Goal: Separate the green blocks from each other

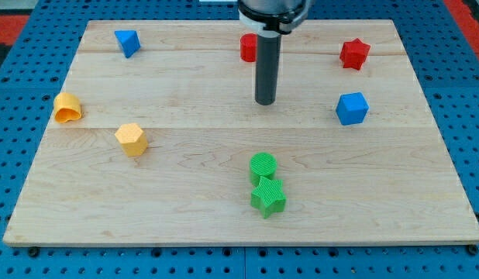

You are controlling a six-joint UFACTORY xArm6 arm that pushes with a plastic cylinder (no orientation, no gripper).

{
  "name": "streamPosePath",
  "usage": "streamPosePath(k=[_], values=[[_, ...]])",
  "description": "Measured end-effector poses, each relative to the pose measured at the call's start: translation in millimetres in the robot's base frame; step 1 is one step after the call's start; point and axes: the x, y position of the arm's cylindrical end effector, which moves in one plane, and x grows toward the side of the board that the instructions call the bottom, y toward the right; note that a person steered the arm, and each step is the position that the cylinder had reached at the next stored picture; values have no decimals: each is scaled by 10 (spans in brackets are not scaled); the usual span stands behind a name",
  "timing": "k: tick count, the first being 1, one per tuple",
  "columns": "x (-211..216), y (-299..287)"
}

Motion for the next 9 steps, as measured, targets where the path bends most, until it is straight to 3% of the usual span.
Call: streamPosePath(k=[2,3,4,7,9], values=[[636,-619],[1031,-647],[1153,-696],[1343,924],[1816,1175]])
